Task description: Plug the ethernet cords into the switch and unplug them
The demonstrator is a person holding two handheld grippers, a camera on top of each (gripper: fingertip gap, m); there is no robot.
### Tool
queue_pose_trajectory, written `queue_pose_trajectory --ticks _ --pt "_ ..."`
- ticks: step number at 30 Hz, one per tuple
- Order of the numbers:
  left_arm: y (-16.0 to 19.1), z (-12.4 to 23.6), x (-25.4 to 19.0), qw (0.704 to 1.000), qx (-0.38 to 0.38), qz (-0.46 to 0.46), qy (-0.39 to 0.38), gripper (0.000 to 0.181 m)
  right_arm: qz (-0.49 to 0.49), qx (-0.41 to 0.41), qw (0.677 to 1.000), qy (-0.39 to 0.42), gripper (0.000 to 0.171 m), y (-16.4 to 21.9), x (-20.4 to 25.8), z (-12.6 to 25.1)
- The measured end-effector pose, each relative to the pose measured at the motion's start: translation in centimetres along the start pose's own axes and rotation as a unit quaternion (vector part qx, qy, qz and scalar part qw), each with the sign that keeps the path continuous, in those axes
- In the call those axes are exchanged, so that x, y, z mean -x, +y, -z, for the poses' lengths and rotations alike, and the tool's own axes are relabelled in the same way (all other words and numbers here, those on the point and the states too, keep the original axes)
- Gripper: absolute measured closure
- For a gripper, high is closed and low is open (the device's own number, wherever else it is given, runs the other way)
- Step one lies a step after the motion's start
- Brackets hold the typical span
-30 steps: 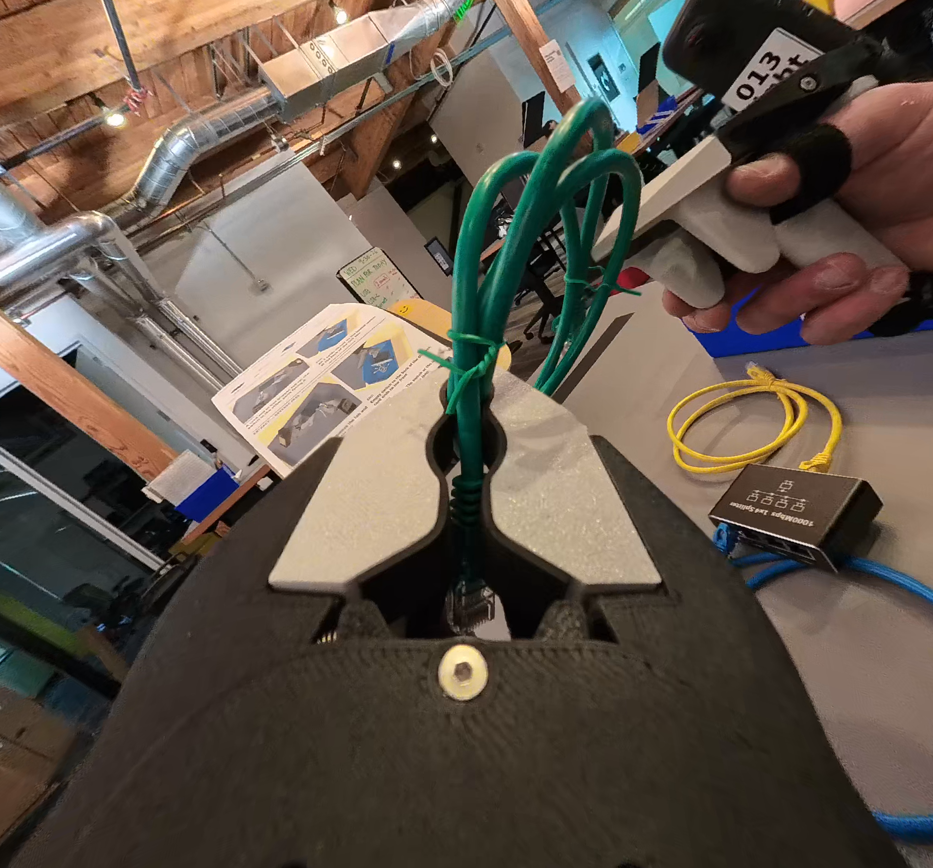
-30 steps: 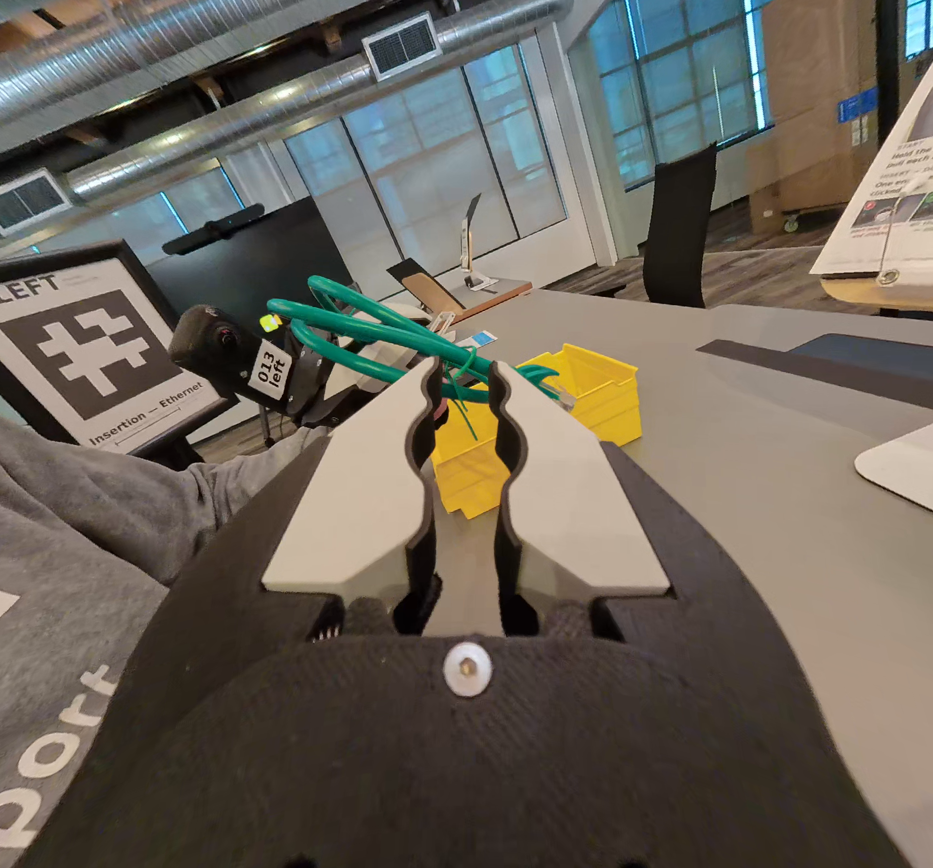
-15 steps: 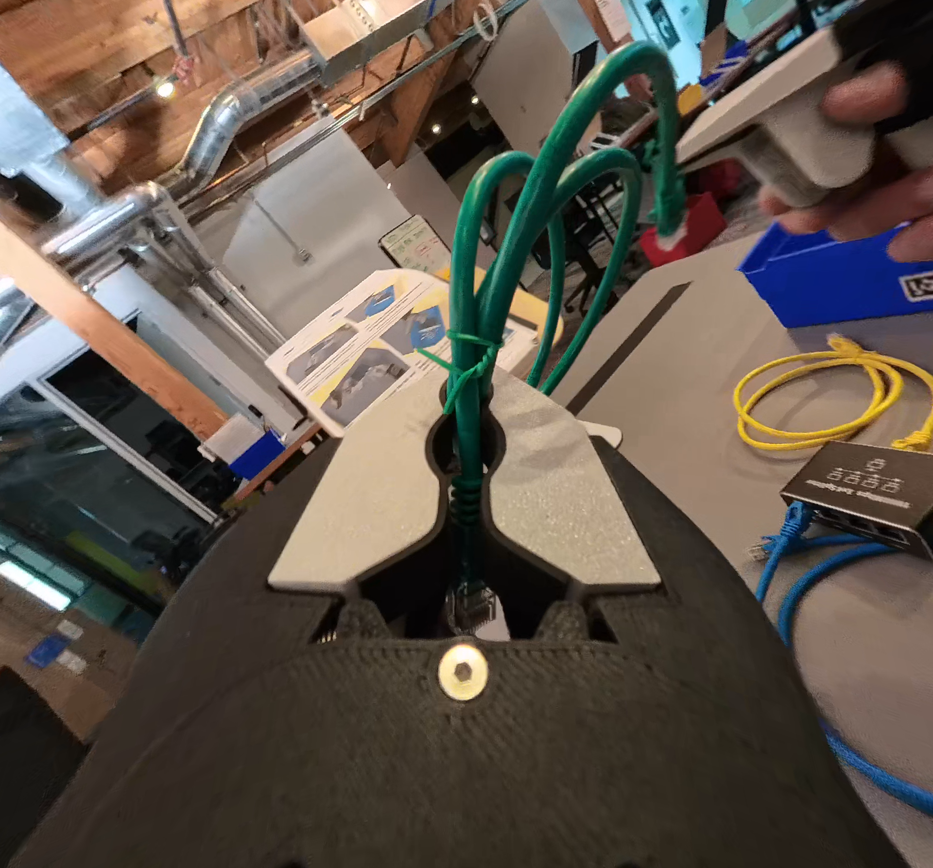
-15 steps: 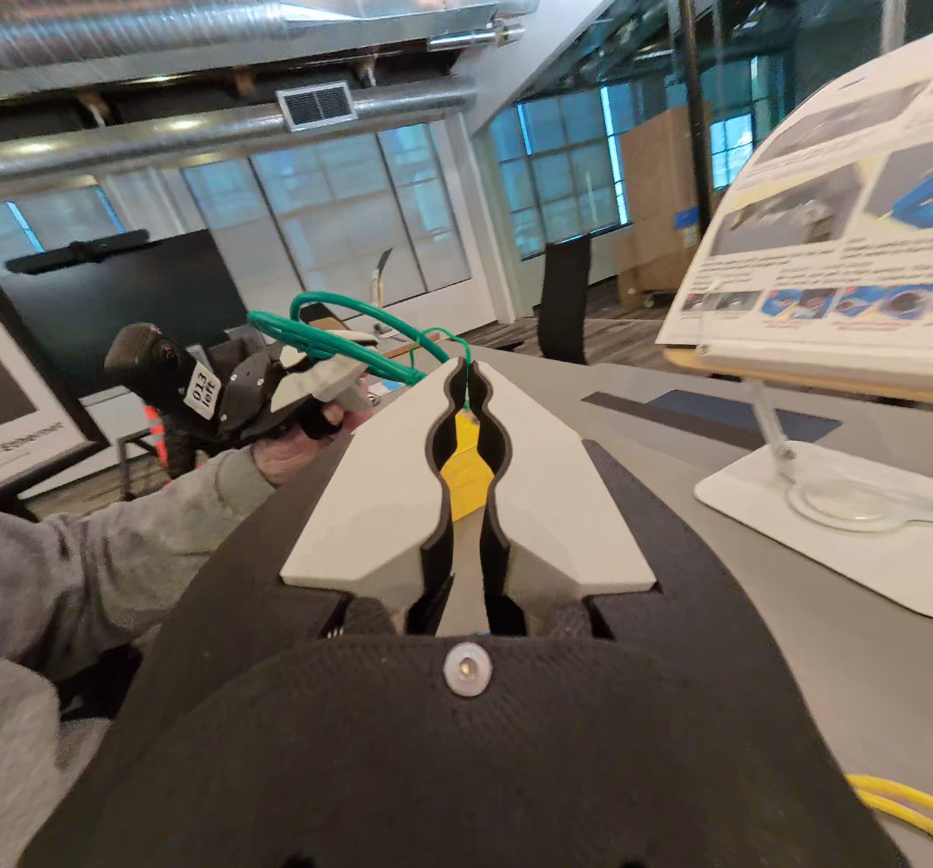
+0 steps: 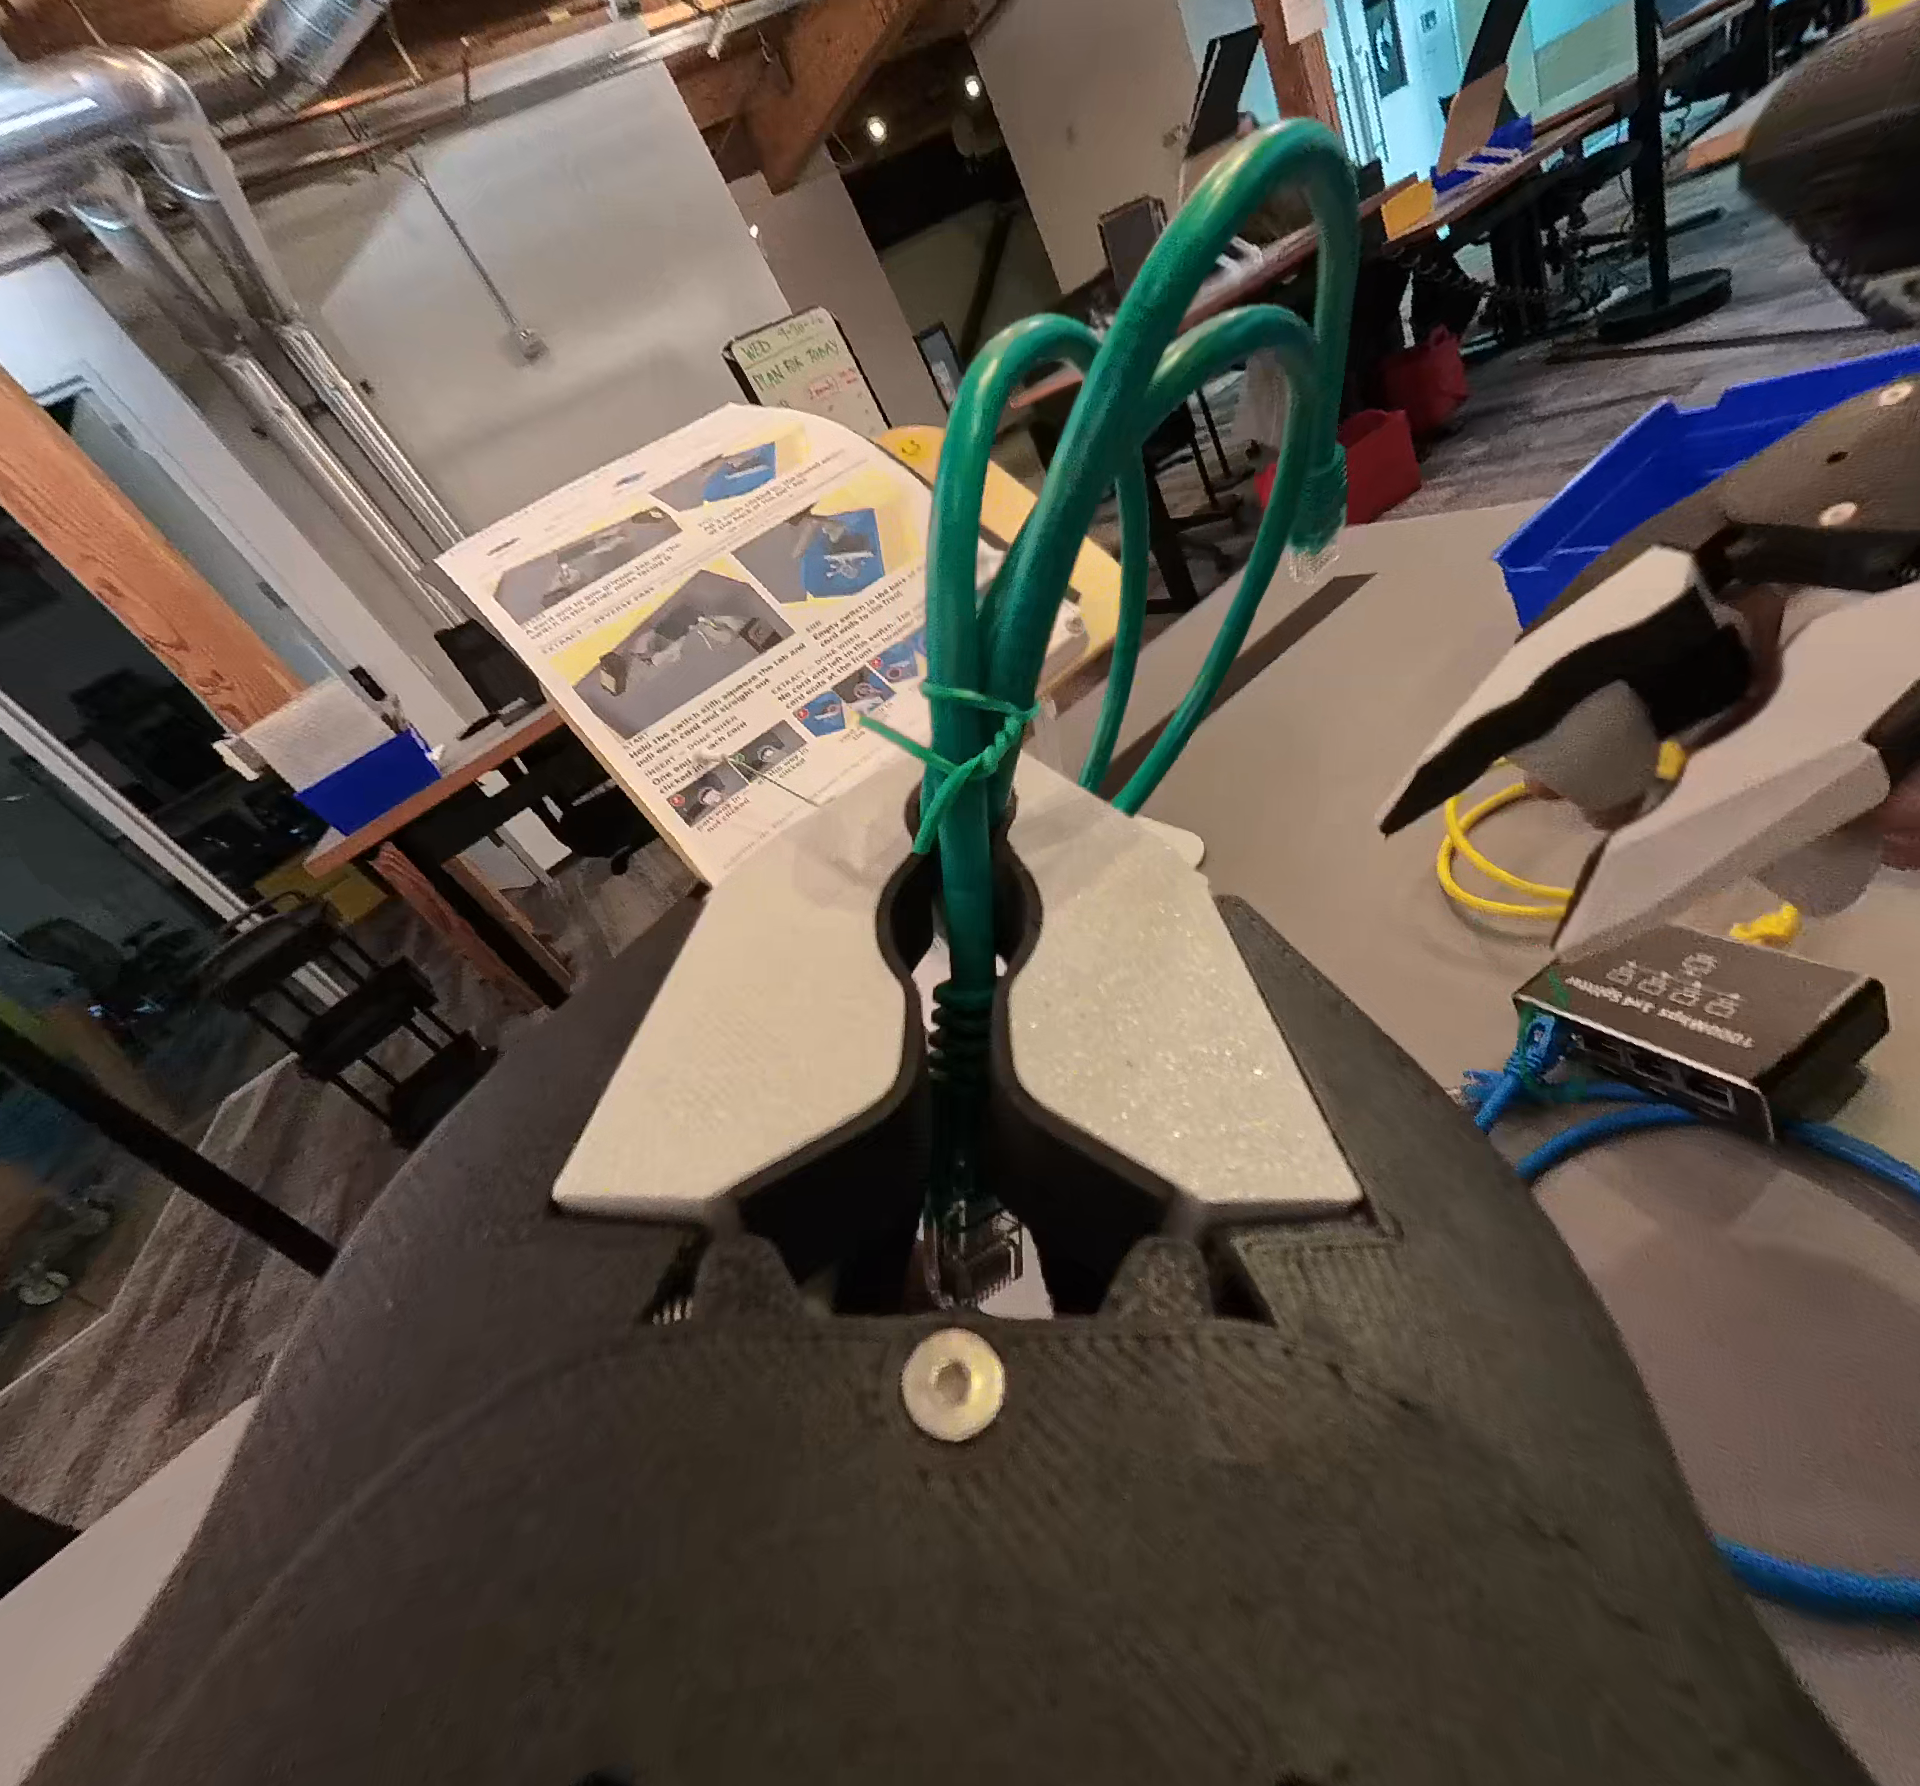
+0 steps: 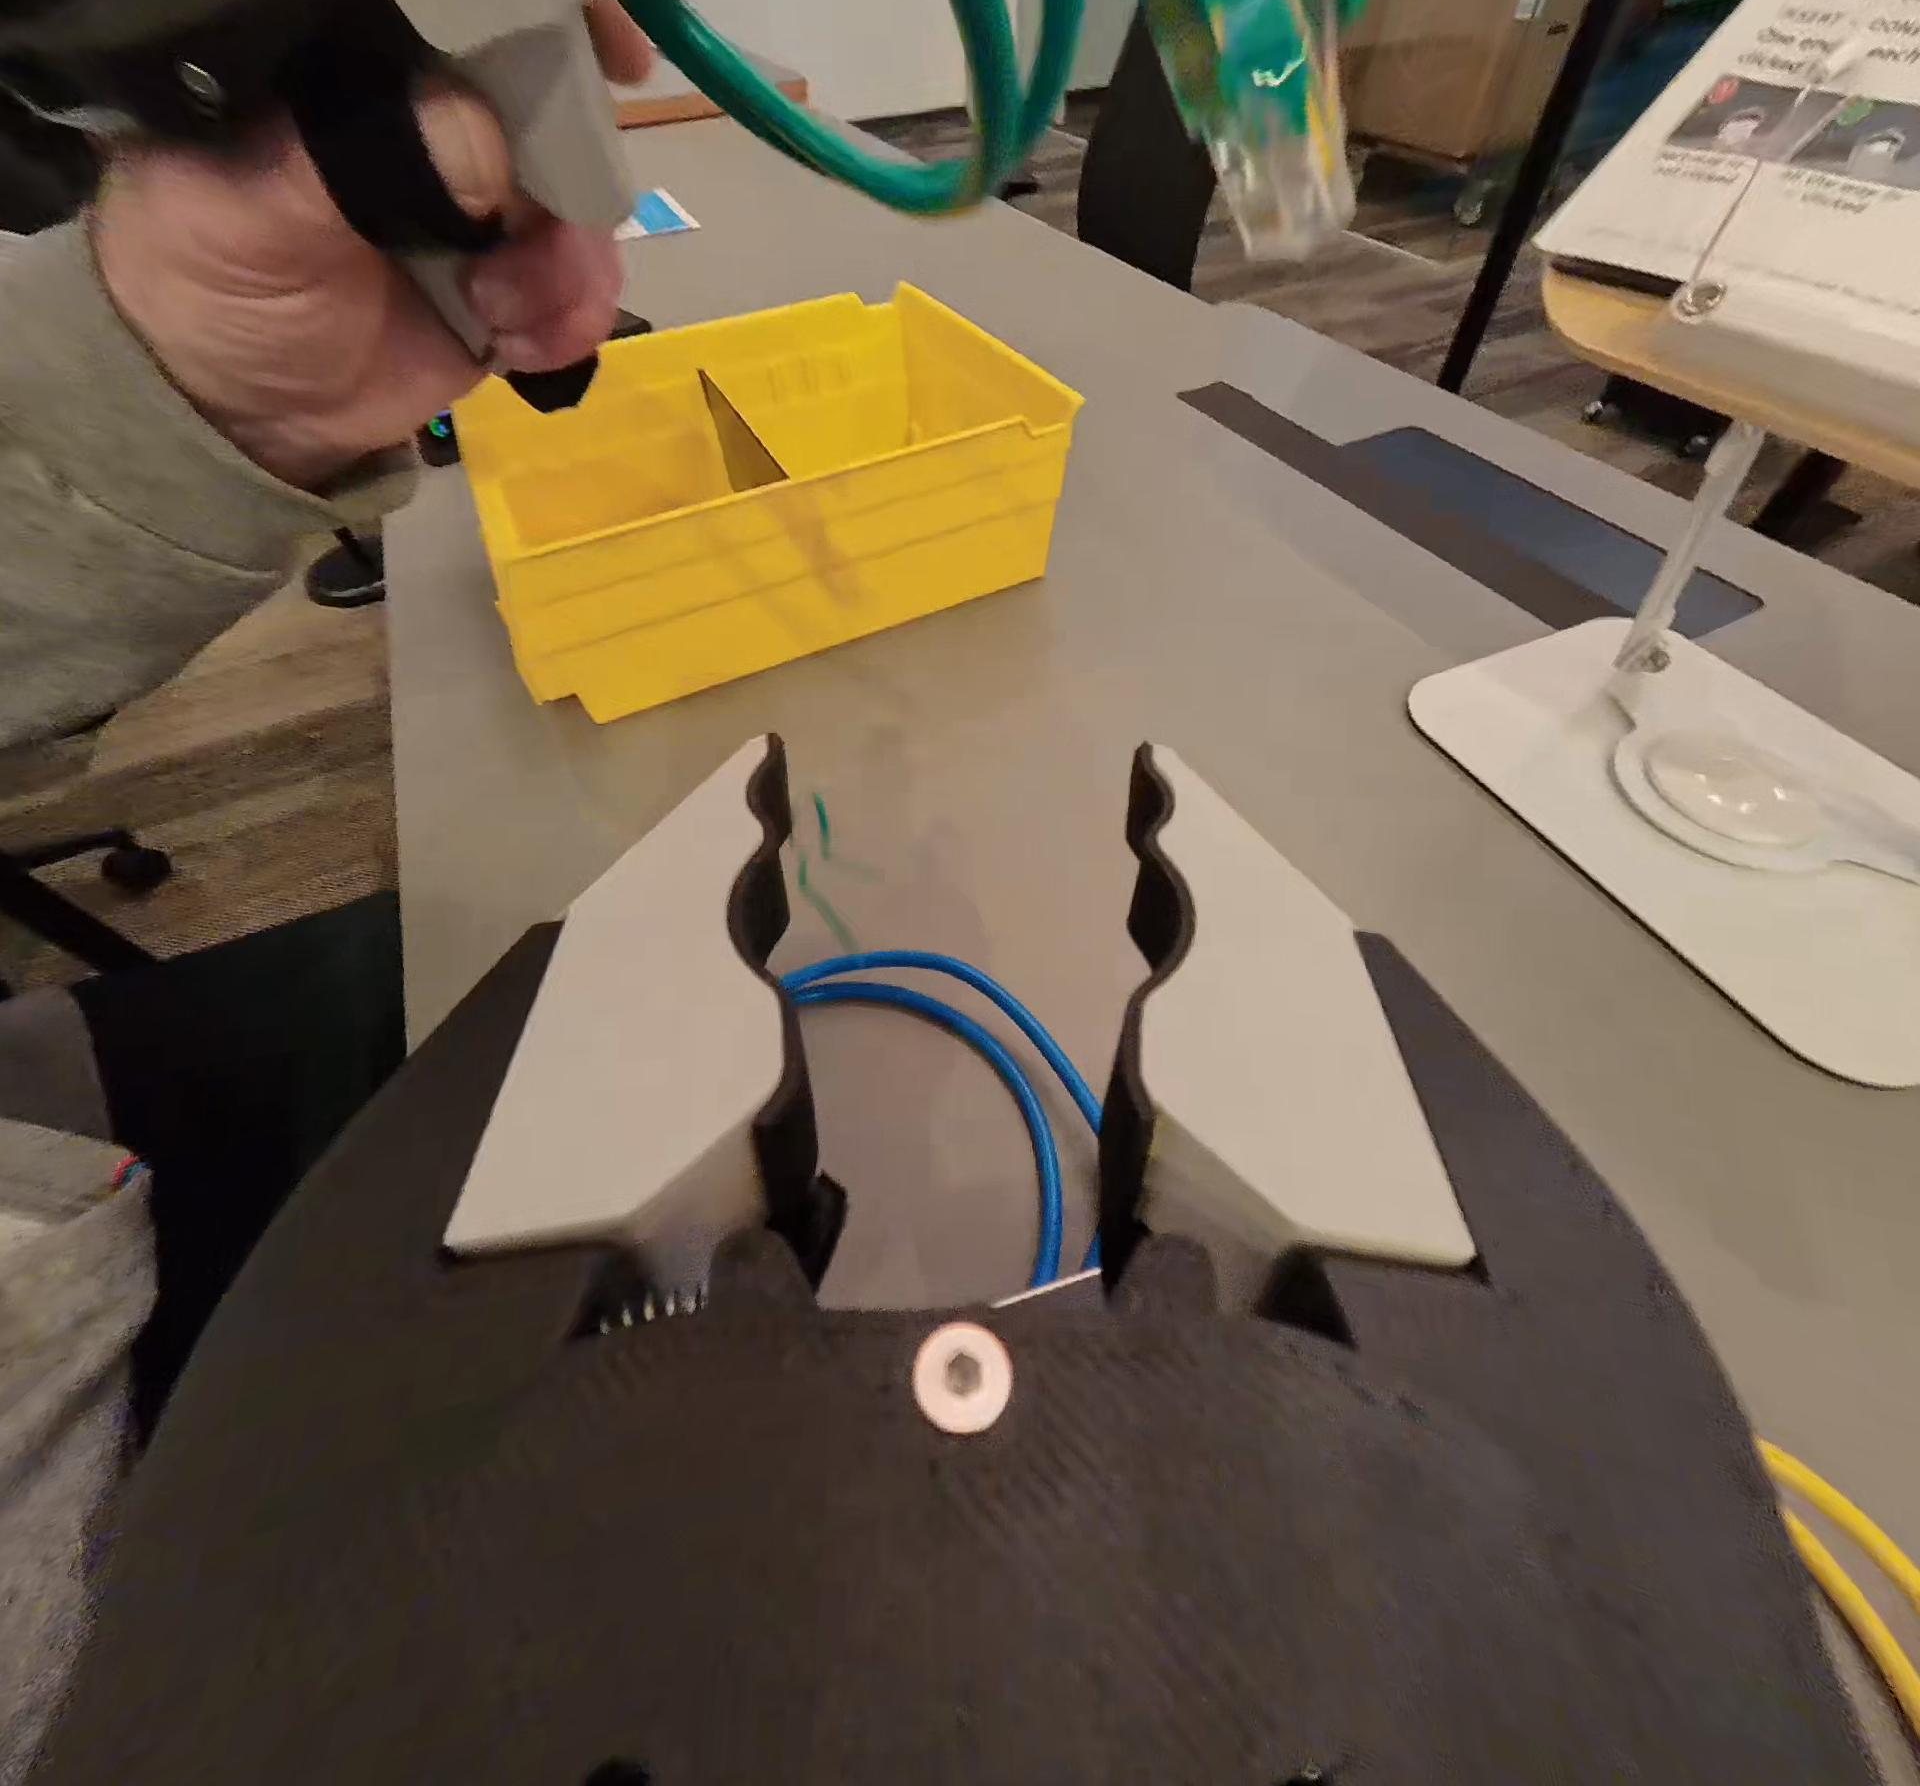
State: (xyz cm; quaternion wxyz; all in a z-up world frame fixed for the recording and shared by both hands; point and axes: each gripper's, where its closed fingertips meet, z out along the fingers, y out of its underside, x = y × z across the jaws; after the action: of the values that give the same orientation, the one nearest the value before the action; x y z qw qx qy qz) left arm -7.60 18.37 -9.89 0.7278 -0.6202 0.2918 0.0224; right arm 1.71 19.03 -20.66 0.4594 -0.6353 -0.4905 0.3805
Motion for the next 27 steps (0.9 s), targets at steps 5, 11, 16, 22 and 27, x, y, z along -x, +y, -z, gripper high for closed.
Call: queue_pose_trajectory --ticks 5,11,16,22,27 --pt "0.7 -0.3 -0.9 0.999 0.022 -0.017 0.024 0.176 0.025 -0.052 0.997 0.054 0.122 -2.7 -1.8 2.3" --pt "1.5 -0.7 -4.0 0.992 0.060 -0.068 0.086 0.176 0.144 -0.084 0.977 0.132 0.141 -5.2 -2.2 4.2" --pt "1.4 -1.0 -5.2 0.989 0.067 -0.097 0.090 0.176 0.199 -0.059 0.962 0.177 0.167 -5.1 -2.3 4.4" --pt "3.1 -1.5 -4.9 0.976 0.114 -0.179 0.057 0.174 0.191 -0.099 0.951 0.224 0.167 -7.5 -3.3 7.3" --pt "6.5 -1.8 -4.0 0.960 0.177 -0.215 0.040 0.171 0.217 -0.108 0.942 0.234 0.169 -8.6 -2.4 7.7"
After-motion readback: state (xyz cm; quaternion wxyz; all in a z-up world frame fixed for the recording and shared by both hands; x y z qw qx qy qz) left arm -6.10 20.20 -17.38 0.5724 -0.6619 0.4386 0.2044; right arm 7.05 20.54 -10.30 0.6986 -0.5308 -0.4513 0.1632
